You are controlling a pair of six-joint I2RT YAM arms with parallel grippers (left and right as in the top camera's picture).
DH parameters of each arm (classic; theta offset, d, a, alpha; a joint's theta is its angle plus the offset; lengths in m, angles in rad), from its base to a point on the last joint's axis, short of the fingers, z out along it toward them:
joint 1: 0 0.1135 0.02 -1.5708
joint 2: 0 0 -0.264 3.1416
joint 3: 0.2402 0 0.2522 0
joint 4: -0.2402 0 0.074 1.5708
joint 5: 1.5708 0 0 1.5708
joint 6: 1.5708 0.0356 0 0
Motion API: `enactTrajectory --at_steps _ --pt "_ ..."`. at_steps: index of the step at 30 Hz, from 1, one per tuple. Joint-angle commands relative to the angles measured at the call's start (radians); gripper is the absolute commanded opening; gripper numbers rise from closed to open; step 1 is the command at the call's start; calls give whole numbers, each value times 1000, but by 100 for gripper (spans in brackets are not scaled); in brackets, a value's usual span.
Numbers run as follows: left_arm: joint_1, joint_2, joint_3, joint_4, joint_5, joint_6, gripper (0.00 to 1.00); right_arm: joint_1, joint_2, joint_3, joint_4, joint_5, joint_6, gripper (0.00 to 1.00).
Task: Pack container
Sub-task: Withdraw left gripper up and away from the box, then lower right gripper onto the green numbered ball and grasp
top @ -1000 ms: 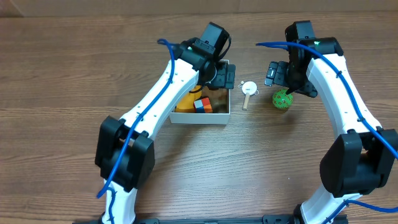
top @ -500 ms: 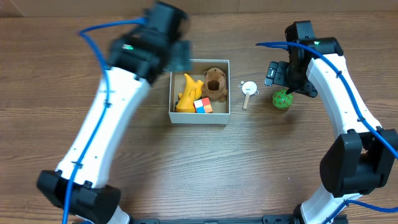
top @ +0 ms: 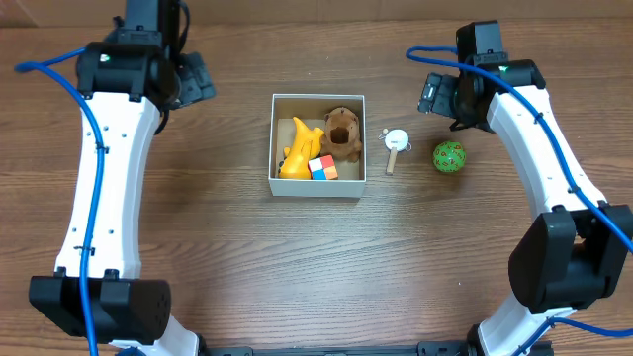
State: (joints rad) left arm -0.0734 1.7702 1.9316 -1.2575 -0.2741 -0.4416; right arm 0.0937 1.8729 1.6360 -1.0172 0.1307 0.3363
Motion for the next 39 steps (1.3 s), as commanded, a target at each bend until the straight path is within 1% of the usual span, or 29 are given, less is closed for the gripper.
enactTrajectory --at_steps 1,4,6,8,11,14,17,24,31,32,34,35,39 --pt "11 8 9 1 -6 -8 100 -12 -8 7 -72 6 -3 100" --pt "11 8 9 -8 -7 -4 100 -31 -8 0 -152 6 26 100" --pt "14 8 9 -17 -23 12 100 -40 -8 -28 -163 6 62 100" --pt "17 8 8 -16 -68 11 100 -45 -8 -84 -134 6 61 100" --pt "25 8 8 -13 -138 11 100 -51 -8 -216 -16 -13 59 100" --pt "37 8 8 -14 -172 12 100 -50 -8 -321 113 -67 -4 100" --pt "40 8 8 -17 -170 12 100 -50 -8 -346 158 -69 -8 100" --pt "40 8 8 -17 -170 12 100 -50 -8 -346 217 -54 -35 99" --pt "40 8 8 -17 -170 12 100 -50 -8 -347 256 -40 -60 90" --pt "40 8 8 -17 -170 12 100 -50 -8 -347 261 -39 -65 88" --pt "40 8 8 -17 -170 12 100 -50 -8 -347 265 -39 -76 80" --pt "40 8 8 -17 -170 12 100 -50 -8 -347 264 -39 -76 78" --pt "40 8 8 -17 -170 12 100 -50 -8 -352 255 -37 -76 79"
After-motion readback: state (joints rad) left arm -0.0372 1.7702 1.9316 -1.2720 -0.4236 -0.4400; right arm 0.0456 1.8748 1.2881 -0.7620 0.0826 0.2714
